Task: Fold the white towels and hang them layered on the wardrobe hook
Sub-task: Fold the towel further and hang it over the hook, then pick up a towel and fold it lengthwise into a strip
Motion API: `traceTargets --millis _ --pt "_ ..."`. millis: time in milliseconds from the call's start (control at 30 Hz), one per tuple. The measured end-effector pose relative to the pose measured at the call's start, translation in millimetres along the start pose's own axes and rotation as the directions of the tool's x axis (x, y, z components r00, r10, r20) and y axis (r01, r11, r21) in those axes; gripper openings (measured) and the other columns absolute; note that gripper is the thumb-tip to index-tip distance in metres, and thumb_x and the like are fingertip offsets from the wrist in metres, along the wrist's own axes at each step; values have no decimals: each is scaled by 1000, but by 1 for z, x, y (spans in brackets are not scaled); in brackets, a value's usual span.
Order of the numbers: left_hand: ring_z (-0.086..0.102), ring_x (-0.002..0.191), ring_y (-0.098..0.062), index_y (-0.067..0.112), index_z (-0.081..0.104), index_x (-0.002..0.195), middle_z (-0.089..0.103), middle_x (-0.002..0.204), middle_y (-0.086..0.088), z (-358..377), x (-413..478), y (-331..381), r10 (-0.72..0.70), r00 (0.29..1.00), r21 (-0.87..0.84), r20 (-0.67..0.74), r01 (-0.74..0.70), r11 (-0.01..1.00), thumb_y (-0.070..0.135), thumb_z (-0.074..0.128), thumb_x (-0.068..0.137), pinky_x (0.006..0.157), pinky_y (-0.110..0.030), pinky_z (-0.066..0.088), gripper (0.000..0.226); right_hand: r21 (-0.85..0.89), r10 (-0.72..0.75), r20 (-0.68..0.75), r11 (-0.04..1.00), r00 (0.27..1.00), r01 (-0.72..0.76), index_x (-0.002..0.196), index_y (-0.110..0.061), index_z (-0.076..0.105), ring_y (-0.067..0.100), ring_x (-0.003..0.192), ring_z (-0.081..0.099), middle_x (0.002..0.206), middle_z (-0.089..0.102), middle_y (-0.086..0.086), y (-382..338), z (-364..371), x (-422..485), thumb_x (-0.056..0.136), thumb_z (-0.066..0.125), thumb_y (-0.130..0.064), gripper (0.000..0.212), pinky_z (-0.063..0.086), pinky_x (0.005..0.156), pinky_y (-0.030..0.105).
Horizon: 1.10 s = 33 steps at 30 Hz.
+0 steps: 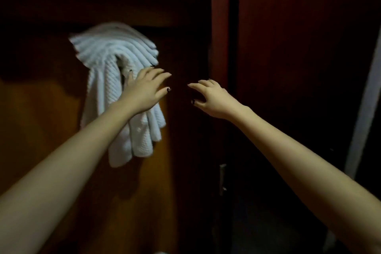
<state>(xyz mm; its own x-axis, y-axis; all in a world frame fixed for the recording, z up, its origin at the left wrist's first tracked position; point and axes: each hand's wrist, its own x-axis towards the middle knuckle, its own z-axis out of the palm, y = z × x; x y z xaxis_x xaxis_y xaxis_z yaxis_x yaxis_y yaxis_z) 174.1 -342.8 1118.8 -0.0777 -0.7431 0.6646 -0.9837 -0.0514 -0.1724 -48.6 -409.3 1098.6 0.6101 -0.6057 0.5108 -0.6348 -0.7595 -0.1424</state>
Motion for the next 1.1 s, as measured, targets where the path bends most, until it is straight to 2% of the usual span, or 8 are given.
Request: traceTargets --millis 133,233,533,667,800,900,1000,1100 --pt "13 148 -21 30 28 151 23 160 4 48 -20 92 112 982 -35 151 -108 993 49 43 99 112 -63 17 58 -131 210 99 972 973 -196 154 -29 23 35 150 8 161 18 12 68 10 -84 98 53 -35 64 22 117 56" --pt "7 150 -21 24 21 154 17 162 -1 84 -36 163 222 953 -79 207 -210 975 50 44 98 114 -65 12 66 -218 400 130 904 907 -367 155 -25 23 35 150 8 161 18 14 121 14 -155 99 52 -35 64 21 117 55" --pt "1 151 -21 24 12 155 6 164 -4 181 -68 390 474 818 -353 327 -360 864 48 50 96 115 -63 7 75 -428 750 296 658 591 -620 155 -22 21 36 148 12 159 20 15 251 8 -357 99 51 -36 65 22 116 56" --pt "2 151 -22 23 14 155 8 164 -4 208 -68 475 514 790 -520 336 -299 800 42 50 97 116 -61 7 71 -451 813 320 583 487 -676 156 -25 17 37 149 8 162 15 14 313 -9 -422 100 50 -36 66 19 117 57" --pt "0 151 -22 25 14 156 5 164 -2 247 -80 554 536 729 -579 425 -236 780 39 50 98 118 -61 5 69 -454 825 397 558 403 -695 156 -31 12 36 150 2 164 8 12 376 -8 -475 100 50 -34 67 14 118 58" --pt "-1 151 -22 27 12 156 3 164 -1 277 -81 610 533 702 -594 473 -192 781 40 49 99 118 -61 4 69 -441 823 423 553 380 -707 156 -31 13 35 150 2 164 8 12 420 3 -500 100 50 -35 68 14 117 57" --pt "0 150 -21 27 13 155 5 164 1 308 -84 657 505 717 -629 480 -121 768 38 50 98 117 -61 4 69 -435 818 439 555 371 -709 156 -30 13 36 150 5 163 11 12 459 21 -524 99 50 -36 68 15 117 56" --pt "3 150 -21 27 15 155 8 163 2 340 -94 686 475 708 -646 522 -35 763 37 50 98 117 -60 5 67 -419 813 481 541 328 -729 156 -27 15 36 149 8 162 14 13 490 45 -549 99 49 -35 67 16 117 55"
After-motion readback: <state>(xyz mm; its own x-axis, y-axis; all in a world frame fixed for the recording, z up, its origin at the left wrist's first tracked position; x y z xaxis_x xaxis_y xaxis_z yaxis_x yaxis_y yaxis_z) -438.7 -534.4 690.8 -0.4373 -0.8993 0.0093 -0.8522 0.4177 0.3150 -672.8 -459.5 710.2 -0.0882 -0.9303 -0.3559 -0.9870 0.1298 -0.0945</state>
